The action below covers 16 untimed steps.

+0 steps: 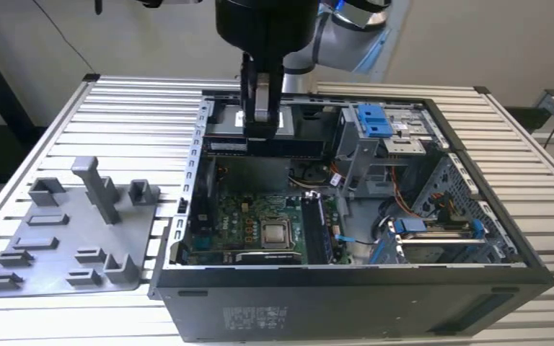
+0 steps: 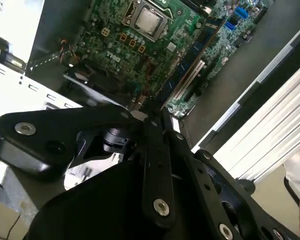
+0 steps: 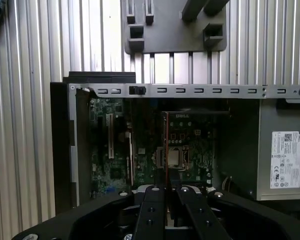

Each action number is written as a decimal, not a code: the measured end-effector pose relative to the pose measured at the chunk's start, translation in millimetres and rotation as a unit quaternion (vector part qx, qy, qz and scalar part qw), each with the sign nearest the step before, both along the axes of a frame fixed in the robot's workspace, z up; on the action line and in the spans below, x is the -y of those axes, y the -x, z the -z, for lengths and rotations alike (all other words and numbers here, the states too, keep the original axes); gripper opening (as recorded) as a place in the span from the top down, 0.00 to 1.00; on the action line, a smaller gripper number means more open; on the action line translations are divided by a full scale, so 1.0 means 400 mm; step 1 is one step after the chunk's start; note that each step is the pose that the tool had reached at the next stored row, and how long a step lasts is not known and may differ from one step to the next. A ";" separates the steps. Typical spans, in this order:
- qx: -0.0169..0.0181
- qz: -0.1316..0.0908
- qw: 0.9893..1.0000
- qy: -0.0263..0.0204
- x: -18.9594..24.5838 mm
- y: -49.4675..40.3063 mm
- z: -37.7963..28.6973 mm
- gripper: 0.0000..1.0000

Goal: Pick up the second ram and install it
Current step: 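Pick up the second ram and move it above second insertion slot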

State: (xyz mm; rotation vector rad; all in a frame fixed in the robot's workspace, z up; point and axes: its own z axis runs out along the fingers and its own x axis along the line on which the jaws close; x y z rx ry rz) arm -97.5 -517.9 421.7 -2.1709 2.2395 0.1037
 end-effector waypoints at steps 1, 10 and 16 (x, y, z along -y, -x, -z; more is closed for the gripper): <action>0.000 0.000 1.000 0.000 0.000 -0.011 0.000 0.86; -0.002 0.000 1.000 0.000 0.007 -0.107 0.000 0.86; -0.002 0.000 1.000 0.000 0.010 -0.165 0.000 0.86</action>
